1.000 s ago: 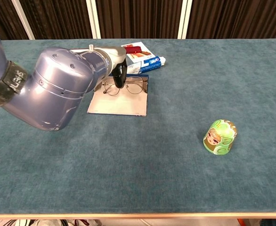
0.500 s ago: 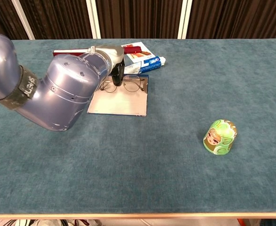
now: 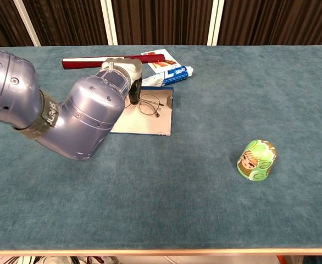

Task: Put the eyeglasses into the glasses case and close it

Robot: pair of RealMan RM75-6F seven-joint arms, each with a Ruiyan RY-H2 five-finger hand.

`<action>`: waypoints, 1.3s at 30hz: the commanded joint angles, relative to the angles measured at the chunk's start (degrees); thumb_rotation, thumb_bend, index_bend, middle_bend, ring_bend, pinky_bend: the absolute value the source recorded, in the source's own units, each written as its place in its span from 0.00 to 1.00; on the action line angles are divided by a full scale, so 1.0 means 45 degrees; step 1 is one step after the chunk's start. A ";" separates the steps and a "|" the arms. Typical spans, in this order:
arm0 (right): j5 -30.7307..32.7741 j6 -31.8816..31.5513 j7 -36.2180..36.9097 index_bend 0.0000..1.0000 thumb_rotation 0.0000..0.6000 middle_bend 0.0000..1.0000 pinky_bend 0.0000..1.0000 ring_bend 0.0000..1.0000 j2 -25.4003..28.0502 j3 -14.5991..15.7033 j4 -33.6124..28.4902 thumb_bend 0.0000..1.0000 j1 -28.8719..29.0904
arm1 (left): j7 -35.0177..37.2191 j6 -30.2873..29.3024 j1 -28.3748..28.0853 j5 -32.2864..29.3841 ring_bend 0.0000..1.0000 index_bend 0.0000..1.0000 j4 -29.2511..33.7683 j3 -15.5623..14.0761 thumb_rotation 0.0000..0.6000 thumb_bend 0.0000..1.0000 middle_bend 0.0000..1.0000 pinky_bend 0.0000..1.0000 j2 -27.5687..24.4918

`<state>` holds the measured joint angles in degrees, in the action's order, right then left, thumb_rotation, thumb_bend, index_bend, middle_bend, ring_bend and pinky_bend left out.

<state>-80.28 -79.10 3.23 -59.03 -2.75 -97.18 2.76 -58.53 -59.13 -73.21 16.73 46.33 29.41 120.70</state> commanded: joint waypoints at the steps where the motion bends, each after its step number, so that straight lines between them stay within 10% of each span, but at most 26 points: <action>1: 0.0007 0.0014 -0.0006 0.00 1.00 0.00 0.17 0.00 0.0008 0.0001 -0.0005 0.02 0.0007 | 0.0073 -0.0008 -0.0072 0.0074 0.00 0.59 -0.0283 0.0235 1.00 0.42 0.00 0.00 0.0173; 18: 0.0023 0.0049 -0.0009 0.00 1.00 0.00 0.17 0.00 0.0020 0.0020 -0.0011 0.02 0.0017 | -0.0233 -0.0153 -0.0204 -0.0766 0.00 0.57 -0.0016 0.1593 1.00 0.42 0.00 0.00 0.0515; 39: 0.0162 0.0171 0.0064 0.00 1.00 0.00 0.17 0.00 0.0087 0.0025 -0.0138 0.03 0.0028 | -0.0086 -0.0363 -0.0415 0.0132 0.00 0.55 -0.0857 0.1532 1.00 0.42 0.00 0.00 0.0932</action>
<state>-79.55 -78.33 3.52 -58.64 -2.64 -97.80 2.88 -58.97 -60.83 -75.01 17.27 42.57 36.20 124.82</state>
